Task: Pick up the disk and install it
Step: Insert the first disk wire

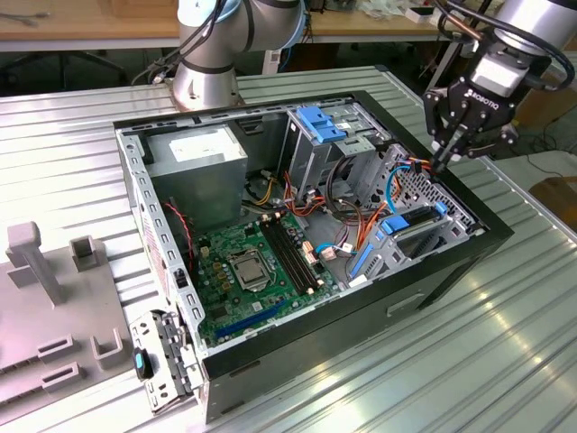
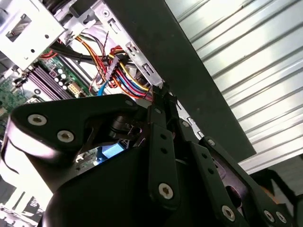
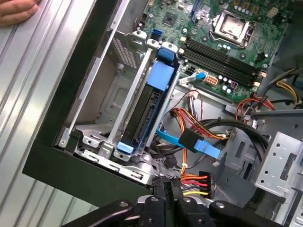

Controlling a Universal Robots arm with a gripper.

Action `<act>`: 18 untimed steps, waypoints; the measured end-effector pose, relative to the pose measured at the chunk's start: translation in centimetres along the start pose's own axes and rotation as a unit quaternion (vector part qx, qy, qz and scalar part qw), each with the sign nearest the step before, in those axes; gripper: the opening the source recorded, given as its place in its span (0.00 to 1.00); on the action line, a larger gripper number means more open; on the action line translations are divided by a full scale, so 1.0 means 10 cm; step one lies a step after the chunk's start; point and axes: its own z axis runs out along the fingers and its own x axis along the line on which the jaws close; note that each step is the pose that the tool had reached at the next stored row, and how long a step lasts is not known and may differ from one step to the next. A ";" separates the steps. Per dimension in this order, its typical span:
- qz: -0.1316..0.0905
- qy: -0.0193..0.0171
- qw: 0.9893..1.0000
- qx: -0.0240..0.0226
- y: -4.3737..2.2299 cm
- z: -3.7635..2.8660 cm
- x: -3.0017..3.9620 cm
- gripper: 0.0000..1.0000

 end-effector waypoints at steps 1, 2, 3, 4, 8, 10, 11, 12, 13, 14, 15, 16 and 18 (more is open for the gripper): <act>0.010 0.000 1.000 0.000 0.000 0.000 0.000 0.16; 0.015 -0.001 1.000 0.000 0.000 0.000 0.000 0.16; 0.020 -0.001 1.000 -0.001 0.000 0.000 0.000 0.16; 0.026 -0.001 1.000 -0.001 0.000 0.000 0.000 0.16; 0.050 -0.003 0.999 -0.001 0.000 0.000 0.000 0.16; 0.069 -0.003 0.998 -0.002 0.000 0.000 0.000 0.16; 0.076 -0.004 0.997 -0.002 0.000 0.000 0.000 0.16; 0.079 -0.004 0.997 -0.002 0.000 0.000 0.001 0.16; 0.087 -0.005 0.996 -0.003 0.000 0.000 0.001 0.16; 0.092 -0.005 0.996 -0.004 0.000 0.000 0.001 0.16; 0.097 -0.005 0.995 -0.004 0.000 0.001 0.001 0.16; 0.101 -0.006 0.995 -0.004 0.000 0.001 0.001 0.16; 0.113 -0.006 0.994 -0.005 0.000 0.003 0.001 0.16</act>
